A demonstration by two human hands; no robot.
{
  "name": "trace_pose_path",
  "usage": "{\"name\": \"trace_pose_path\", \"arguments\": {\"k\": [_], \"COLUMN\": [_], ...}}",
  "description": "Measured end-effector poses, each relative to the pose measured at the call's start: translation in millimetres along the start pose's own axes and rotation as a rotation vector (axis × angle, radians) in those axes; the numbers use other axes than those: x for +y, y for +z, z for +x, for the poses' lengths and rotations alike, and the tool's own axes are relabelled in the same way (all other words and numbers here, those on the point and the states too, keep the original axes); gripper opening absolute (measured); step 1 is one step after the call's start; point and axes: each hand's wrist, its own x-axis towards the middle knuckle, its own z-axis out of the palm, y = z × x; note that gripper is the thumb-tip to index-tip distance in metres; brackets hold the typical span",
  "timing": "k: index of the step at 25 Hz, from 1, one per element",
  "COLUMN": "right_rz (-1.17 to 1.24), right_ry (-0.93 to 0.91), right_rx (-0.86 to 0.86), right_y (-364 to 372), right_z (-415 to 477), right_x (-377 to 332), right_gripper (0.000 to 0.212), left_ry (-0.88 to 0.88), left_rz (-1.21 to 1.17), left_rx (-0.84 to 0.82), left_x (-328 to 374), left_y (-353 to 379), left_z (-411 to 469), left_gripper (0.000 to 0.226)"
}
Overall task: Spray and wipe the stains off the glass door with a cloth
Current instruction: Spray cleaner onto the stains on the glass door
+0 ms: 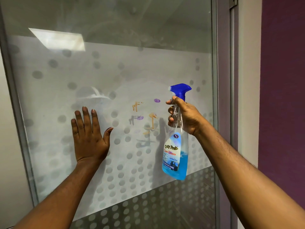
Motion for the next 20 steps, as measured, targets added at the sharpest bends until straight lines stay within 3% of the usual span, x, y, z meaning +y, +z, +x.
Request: {"name": "trace_pose_path", "arguments": {"k": [6, 11, 20], "right_rz": [-0.006, 0.041, -0.013], "right_ry": [0.021, 0.055, 0.031], "right_rx": [0.023, 0.139, 0.086], "right_y": [3, 5, -14], "right_z": [4, 7, 1], "right_x": [-1, 3, 11], "right_gripper": [0.061, 0.048, 0.065], "left_ry": [0.002, -0.002, -0.002], "left_rz": [-0.004, -0.007, -0.009], "left_rx": [0.002, 0.003, -0.006], "left_x": [0, 0, 1], "left_y": [-1, -1, -2], "left_z": [0, 0, 0], "left_gripper": [0.078, 0.078, 0.077]}}
